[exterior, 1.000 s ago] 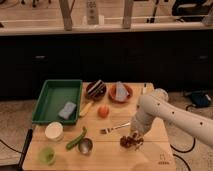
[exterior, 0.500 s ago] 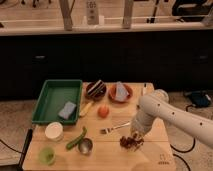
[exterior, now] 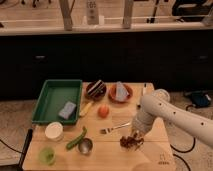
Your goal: Place grapes in table surface
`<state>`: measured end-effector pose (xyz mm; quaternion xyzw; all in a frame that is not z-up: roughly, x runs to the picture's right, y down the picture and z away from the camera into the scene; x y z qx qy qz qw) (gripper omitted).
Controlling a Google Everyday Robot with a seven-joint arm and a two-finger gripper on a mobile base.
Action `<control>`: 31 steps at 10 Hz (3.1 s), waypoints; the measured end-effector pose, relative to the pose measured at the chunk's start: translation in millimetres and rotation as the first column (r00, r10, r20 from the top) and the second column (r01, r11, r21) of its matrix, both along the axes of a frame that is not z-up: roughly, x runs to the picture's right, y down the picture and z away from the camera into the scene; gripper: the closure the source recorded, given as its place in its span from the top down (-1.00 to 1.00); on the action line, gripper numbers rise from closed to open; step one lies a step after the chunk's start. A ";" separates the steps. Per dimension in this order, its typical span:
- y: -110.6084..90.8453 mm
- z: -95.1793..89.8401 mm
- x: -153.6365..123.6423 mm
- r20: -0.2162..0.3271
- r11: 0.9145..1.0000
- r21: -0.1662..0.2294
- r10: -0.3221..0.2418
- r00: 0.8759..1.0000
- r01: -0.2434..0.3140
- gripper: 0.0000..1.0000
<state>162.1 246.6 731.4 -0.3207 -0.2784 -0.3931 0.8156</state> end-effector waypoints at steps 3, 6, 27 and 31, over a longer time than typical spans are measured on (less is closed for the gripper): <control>-2.9 0.6 1.0 0.007 1.000 0.001 0.005 1.000 -0.005 0.60; -6.0 1.0 1.8 0.011 1.000 0.001 0.005 1.000 -0.005 0.60; -15.2 1.0 1.4 0.016 1.000 -0.009 -0.009 1.000 0.009 0.60; -15.0 1.1 1.4 0.016 1.000 -0.009 -0.009 1.000 0.009 0.60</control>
